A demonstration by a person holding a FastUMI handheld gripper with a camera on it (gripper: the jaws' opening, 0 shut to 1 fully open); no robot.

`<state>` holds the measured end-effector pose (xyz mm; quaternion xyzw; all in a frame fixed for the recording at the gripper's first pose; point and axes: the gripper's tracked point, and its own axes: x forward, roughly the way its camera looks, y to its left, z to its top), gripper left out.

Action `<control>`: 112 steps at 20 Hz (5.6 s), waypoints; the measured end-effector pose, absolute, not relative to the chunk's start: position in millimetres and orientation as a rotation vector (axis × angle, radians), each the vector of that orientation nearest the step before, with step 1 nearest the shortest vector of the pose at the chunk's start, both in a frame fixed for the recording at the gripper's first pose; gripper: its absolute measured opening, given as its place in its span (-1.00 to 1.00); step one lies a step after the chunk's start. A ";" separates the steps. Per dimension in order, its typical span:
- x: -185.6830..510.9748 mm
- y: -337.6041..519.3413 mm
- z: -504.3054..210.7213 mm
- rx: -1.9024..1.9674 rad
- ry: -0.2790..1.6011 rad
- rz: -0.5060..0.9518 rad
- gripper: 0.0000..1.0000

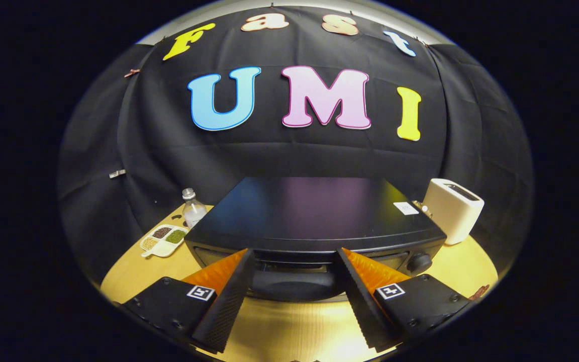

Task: Open the toaster oven, put the food inside, and close the toaster oven door.

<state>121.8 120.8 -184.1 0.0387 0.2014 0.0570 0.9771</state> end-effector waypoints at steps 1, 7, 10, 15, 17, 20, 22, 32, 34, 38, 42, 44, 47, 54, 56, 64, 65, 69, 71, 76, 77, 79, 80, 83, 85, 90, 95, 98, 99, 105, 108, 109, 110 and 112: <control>122.8 120.1 -183.2 0.071 0.406 0.117 1.00; 114.4 120.0 -183.6 0.069 0.419 0.120 1.00; 107.5 119.8 -183.9 0.070 0.424 0.122 1.00; 91.6 119.1 -187.0 0.079 0.438 0.128 1.00; 83.3 118.4 -188.3 0.085 0.441 0.131 1.00; 70.6 118.1 -192.2 0.083 0.447 0.141 1.00; 60.9 117.7 -196.3 0.087 0.456 0.148 1.00; 9.6 117.3 -231.1 0.056 0.535 0.207 1.00; -1.3 117.0 -243.7 0.072 0.571 0.210 0.98; -28.7 118.2 -289.1 0.152 0.735 0.215 0.98; -37.6 110.1 -298.0 0.192 0.764 0.202 0.97; -45.6 106.2 -285.3 0.175 0.744 0.216 0.97; -48.1 90.2 -264.0 0.154 0.708 0.222 0.97; -43.1 23.2 -196.3 0.143 0.616 0.158 0.97; -40.3 -2.9 -172.6 0.133 0.577 0.132 0.97; -28.2 -98.4 -119.8 0.105 0.485 0.103 0.97; -28.4 -110.1 -118.8 0.112 0.489 0.105 0.97; -25.6 -167.1 -125.1 0.123 0.516 0.106 0.97; -23.8 -196.5 -135.1 0.151 0.548 0.097 0.97; -26.3 -254.7 -178.9 0.273 0.667 0.086 0.97; -27.8 -261.7 -189.6 0.306 0.693 0.093 0.97; -30.2 -271.0 -214.2 0.377 0.763 0.107 0.97; -35.3 -273.3 -226.2 0.406 0.803 0.125 0.97; -28.6 -271.4 -256.6 0.479 0.863 0.169 0.95; -26.0 -266.1 -274.8 0.498 0.893 0.218 0.92; -11.0 -249.0 -312.4 0.581 0.961 0.267 0.64; -17.3 -234.1 -331.5 0.598 1.036 0.314 -0.06; -18.9 -231.7 -331.0 0.588 1.049 0.337 -0.26; -22.5 -227.5 -334.2 0.592 1.069 0.347 -0.43; -17.9 -222.8 -322.5 0.614 1.062 0.345 -0.74; -19.3 -224.6 -313.5 0.544 1.055 0.346 -0.74; -19.1 -225.6 -306.8 0.509 1.040 0.349 -0.75; -18.0 -227.5 -301.6 0.466 1.026 0.348 -0.75; -14.7 -232.8 -286.7 0.423 0.993 0.327 -0.75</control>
